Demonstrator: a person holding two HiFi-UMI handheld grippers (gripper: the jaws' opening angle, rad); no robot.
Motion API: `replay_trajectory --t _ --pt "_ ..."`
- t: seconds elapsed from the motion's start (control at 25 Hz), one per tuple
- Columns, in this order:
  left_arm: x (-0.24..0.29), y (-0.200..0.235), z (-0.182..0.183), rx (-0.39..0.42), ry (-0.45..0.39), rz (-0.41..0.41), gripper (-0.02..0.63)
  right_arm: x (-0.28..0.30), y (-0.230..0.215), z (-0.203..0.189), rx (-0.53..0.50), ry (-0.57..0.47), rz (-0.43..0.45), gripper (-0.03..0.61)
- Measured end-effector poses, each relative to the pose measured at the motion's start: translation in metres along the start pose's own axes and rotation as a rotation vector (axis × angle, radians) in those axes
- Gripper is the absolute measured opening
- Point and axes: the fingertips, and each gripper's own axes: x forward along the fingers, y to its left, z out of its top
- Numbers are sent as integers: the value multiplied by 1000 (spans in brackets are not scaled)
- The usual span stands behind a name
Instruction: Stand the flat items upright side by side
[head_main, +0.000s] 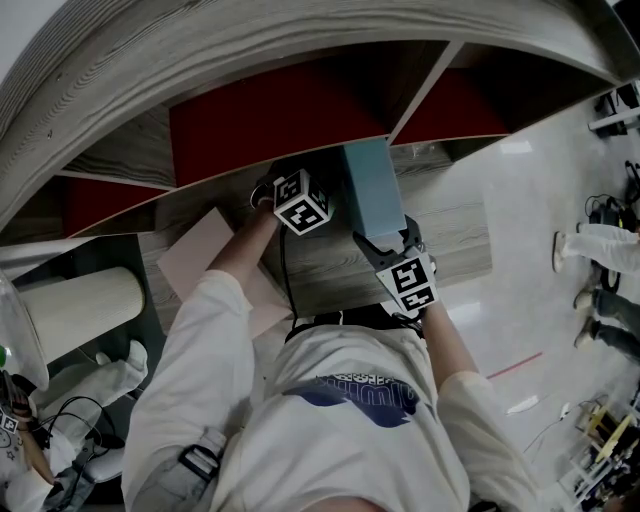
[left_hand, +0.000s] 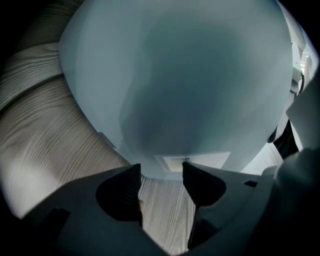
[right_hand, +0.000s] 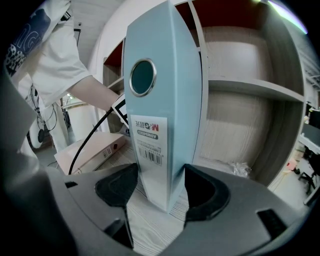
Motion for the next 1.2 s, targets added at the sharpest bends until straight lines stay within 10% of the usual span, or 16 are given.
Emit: replay_trajectory --t 0.6,1.2 --pt "-1 6 -9 25 39 24 265 1 -1 2 -1 -7 25 305" --pt "-83 -39 -12 -238 -77 91 265 -53 18 8 60 -93 -22 316"
